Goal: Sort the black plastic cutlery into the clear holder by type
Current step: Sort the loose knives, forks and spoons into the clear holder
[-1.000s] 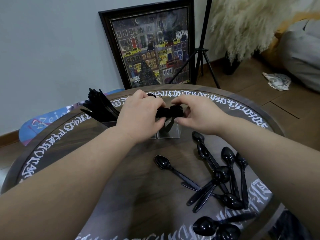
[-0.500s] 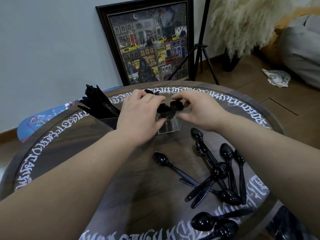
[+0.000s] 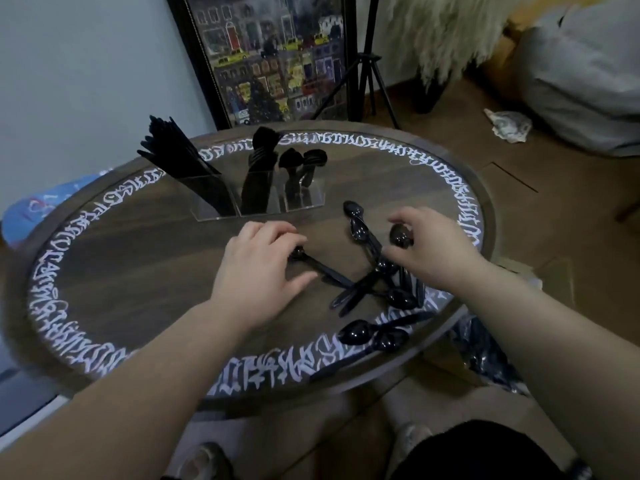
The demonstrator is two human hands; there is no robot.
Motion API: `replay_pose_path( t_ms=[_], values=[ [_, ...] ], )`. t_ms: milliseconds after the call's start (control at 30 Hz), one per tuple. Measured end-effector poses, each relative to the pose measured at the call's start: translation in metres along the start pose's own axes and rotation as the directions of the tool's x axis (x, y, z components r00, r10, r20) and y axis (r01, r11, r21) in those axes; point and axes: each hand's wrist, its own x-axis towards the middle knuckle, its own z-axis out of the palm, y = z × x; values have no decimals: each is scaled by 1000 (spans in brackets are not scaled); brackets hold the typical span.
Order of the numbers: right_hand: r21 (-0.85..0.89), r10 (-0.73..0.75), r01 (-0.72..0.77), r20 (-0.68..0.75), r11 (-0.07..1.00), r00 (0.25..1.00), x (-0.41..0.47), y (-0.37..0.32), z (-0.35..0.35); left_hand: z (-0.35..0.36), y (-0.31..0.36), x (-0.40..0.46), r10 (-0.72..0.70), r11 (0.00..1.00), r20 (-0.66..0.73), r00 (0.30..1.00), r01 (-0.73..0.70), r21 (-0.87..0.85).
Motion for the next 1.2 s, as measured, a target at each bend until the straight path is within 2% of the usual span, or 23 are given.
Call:
replay_pose_path(
  t_ms=[100,300,433,633,733,833,967,1200],
  values=[
    [-41,134,-130,91,991,987,-23,11,5,9,17,-22,7,999,134,991,-1,-48],
    [-54,188,-181,173,982,967,-45,16,31,36,39,-39,-19,988,131,991,38,-148],
    [-126,56,-39,133,991,990,-53,14,51,52,52,-29,-57,976,109,992,78,-205],
    [-104,-151,164,127,981,980,-40,2,63,64,49,-16,-141,972,119,983,160,-171],
    [-90,-192,205,138,975,972,-35,-6,67,63,39,-15,-186,967,103,977,201,-160],
    [-46,-179,186,134,981,975,-32,-12,67,60,28,-18,-217,962,93,972,229,-151],
    [24,-78,76,119,997,990,-28,-17,66,55,15,-22,-269,951,80,960,278,-135],
    [-9,-3,4,156,1000,988,-32,-10,61,43,6,-31,-280,944,42,959,283,-167]
  ],
)
